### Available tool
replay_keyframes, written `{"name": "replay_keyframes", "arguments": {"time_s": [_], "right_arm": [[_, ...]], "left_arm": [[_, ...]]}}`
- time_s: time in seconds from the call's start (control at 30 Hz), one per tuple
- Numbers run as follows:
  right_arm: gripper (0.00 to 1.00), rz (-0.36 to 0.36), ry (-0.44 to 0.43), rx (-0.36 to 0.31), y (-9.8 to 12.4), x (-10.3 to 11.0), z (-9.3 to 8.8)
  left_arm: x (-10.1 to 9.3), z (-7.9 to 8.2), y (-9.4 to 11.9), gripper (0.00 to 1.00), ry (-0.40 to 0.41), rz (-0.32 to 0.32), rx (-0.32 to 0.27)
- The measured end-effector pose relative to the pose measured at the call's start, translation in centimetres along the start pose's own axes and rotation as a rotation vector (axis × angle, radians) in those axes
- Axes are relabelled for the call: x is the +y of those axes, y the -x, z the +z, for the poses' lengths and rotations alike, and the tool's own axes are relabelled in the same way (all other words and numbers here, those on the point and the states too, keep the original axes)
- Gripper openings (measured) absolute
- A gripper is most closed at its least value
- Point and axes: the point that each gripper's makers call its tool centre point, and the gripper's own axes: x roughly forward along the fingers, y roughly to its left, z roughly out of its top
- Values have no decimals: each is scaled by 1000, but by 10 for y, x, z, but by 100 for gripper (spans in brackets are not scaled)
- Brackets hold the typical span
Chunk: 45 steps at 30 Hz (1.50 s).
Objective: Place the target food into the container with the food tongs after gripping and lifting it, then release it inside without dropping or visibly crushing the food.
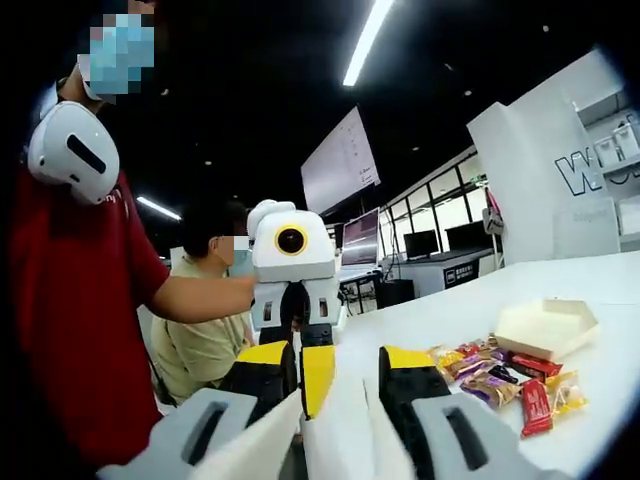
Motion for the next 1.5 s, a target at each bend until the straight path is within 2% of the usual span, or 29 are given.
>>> {"name": "replay_keyframes", "arguments": {"time_s": [0.17, 0.23, 0.33, 0.43, 0.63, 0.77, 0.97, 1.03, 1.17, 1.23, 1.4, 1.43, 1.47, 1.5], "right_arm": [[23, 13, -32, -1, 1, 2, 0], [22, 10, -69, -9, 3, 3, 3], [21, 8, -92, -51, 6, 1, 10], [21, 13, -111, -59, 5, 2, 11], [21, 15, -116, -66, 2, 4, 12], [22, 22, -116, -77, 2, 6, 15], [25, 27, -127, -105, 3, 7, 20], [25, 37, -142, -92, 3, 9, 17], [26, 45, -72, -72, 2, 13, 14], [26, 49, -67, -65, 2, 13, 13], [26, 63, -100, -43, 2, 15, 9], [25, 65, -127, -42, 2, 16, 8], [24, 74, -208, -23, 2, 19, 6], [23, 73, -248, -10, 2, 18, 5]], "left_arm": [[-1, 1, -1, 1, 2, 1, -9], [-2, 3, -1, 1, 36, -1, -31], [-1, 12, 2, 1, 14, 17, -94], [-1, 13, 3, 1, 46, 10, -110], [-2, 11, 3, 1, 72, 6, -101], [-5, 5, 2, 1, 84, -1, -75], [-7, 11, 4, 1, 103, -12, -89], [-11, 10, 5, 0, 145, -38, -71], [-14, 9, 6, 0, 134, -47, -78], [-15, 10, 6, 0, 138, -47, -86], [-17, 9, 6, 0, 147, -48, -86], [-17, 9, 6, 0, 149, -47, -88], [-18, 9, 6, 1, 151, -52, -89], [-21, 9, 6, 1, 171, -68, -91]]}}
